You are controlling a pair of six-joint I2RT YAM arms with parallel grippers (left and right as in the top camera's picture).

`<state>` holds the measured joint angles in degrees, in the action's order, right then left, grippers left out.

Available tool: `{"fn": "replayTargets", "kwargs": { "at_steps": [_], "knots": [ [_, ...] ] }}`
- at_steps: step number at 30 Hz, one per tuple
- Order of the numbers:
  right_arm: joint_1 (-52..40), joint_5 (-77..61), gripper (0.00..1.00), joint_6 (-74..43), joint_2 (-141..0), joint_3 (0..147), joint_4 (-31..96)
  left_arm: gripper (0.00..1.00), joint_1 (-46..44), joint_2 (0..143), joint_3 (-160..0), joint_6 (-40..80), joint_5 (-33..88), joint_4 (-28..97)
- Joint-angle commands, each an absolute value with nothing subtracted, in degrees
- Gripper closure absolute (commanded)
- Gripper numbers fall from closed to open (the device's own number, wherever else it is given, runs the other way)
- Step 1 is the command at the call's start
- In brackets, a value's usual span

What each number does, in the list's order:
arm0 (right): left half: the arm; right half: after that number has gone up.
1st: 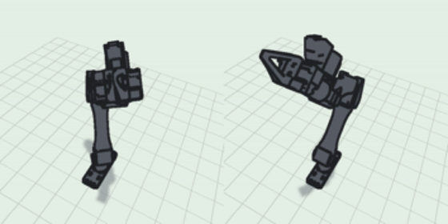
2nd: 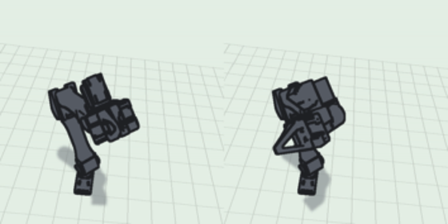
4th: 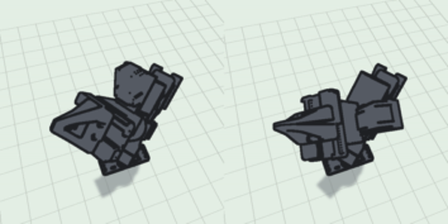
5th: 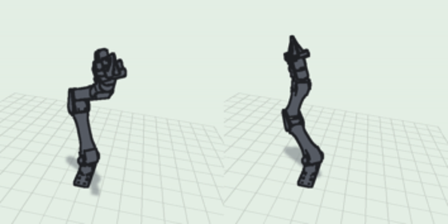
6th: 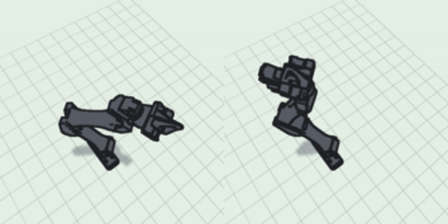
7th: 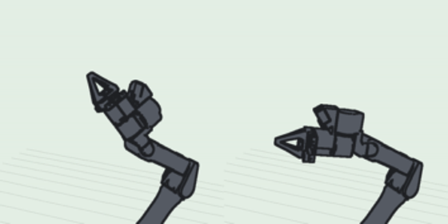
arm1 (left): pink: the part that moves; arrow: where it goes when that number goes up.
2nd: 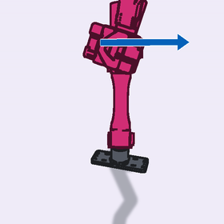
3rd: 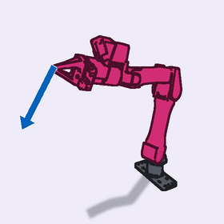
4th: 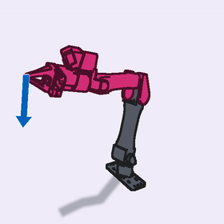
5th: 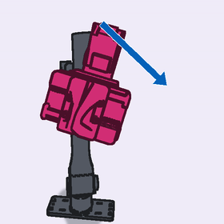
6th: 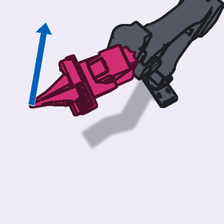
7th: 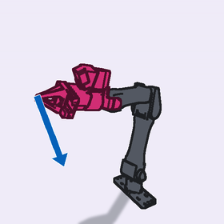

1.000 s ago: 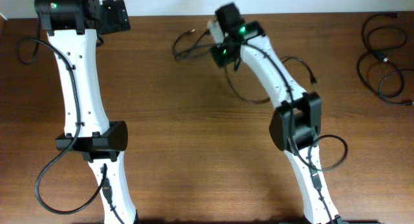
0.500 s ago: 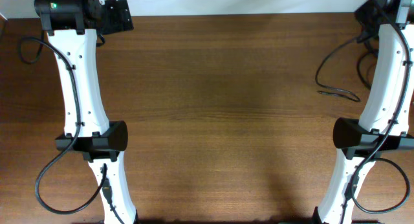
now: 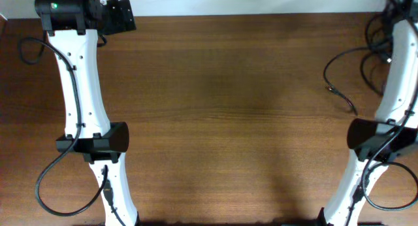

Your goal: Untangle cables

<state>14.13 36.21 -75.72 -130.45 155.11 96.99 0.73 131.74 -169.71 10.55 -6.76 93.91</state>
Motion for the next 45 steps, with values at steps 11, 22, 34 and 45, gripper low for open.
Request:
{"fn": "replayTargets", "kwargs": {
  "at_steps": [11,22,34,45],
  "knots": [
    [38.0,33.2,0.96,-101.5,-128.8,117.8,96.1,0.01,0.8,131.4,-169.8,10.7,-6.2,93.1],
    [36.7,37.8,0.96,-56.7,-128.8,117.3,63.6,0.01,0.8,131.4,-169.8,10.7,-5.1,93.6],
    [42.1,30.0,0.96,-67.5,-132.8,107.2,66.0,0.01,0.5,131.4,-169.8,10.7,-5.1,93.9],
    [41.1,26.5,0.25,-52.1,-129.7,112.4,63.4,0.01,0.5,131.4,-169.8,10.6,-5.1,93.8]
  ]
}}
